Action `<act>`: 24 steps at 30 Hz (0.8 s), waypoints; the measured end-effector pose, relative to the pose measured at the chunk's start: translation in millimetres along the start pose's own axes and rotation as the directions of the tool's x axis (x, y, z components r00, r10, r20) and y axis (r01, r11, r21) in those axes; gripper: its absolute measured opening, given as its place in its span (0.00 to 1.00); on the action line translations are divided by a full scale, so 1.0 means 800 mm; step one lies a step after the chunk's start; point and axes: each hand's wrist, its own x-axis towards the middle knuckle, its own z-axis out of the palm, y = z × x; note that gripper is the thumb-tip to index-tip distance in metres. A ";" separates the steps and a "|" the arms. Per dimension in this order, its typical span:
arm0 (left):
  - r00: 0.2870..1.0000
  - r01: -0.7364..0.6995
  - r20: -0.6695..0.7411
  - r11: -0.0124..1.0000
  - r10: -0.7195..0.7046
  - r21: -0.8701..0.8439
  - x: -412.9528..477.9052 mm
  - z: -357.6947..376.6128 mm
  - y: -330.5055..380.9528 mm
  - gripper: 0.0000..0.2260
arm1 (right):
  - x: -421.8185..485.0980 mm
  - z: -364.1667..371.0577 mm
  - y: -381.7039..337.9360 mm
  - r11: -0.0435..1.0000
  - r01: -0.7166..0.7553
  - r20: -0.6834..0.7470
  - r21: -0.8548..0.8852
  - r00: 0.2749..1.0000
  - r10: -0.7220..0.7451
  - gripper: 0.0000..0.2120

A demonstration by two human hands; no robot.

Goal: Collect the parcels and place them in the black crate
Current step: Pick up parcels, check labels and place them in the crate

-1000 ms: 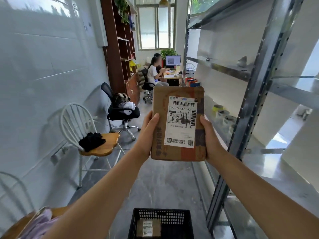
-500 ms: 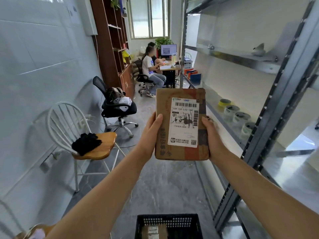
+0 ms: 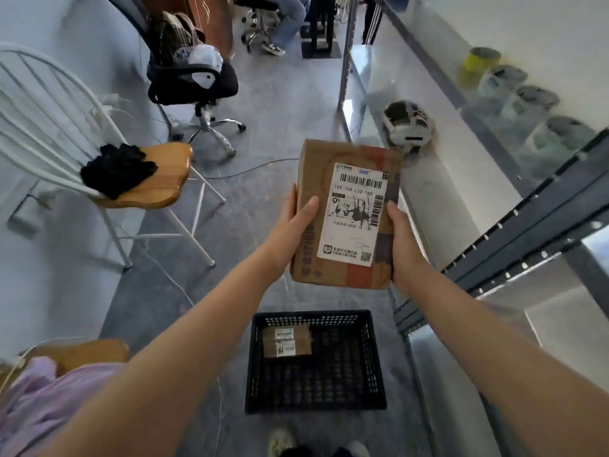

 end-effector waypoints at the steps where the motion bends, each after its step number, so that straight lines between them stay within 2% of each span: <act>1: 0.999 0.043 -0.008 0.999 -0.043 -0.006 0.010 -0.002 -0.035 0.36 | 0.013 -0.011 0.032 0.999 -0.050 -0.011 -0.013 0.999 0.049 0.18; 5: 0.978 0.200 -0.059 0.979 -0.201 -0.027 0.042 -0.007 -0.195 0.38 | 0.057 -0.066 0.175 0.969 -0.235 -0.075 -0.077 0.971 0.229 0.18; 9: 0.940 0.338 -0.027 0.940 -0.339 -0.047 0.070 -0.006 -0.365 0.39 | 0.094 -0.125 0.326 0.922 -0.378 -0.121 -0.085 0.922 0.367 0.20; 14: 0.899 0.437 -0.022 0.899 -0.438 -0.031 0.084 -0.004 -0.557 0.41 | 0.121 -0.185 0.512 0.883 -0.465 -0.192 -0.063 0.874 0.447 0.20; 16: 0.890 0.456 -0.034 0.890 -0.455 0.025 0.089 -0.004 -0.627 0.41 | 0.130 -0.206 0.580 0.864 -0.501 -0.198 -0.054 0.853 0.483 0.20; 20: 0.898 0.436 -0.025 0.881 -0.439 0.181 0.094 -0.003 -0.737 0.40 | 0.149 -0.239 0.681 0.871 -0.482 -0.191 -0.099 0.868 0.459 0.13; 24: 0.937 0.343 -0.021 0.906 -0.349 0.247 0.087 -0.002 -0.803 0.44 | 0.155 -0.263 0.734 0.913 -0.385 -0.098 -0.134 0.922 0.374 0.14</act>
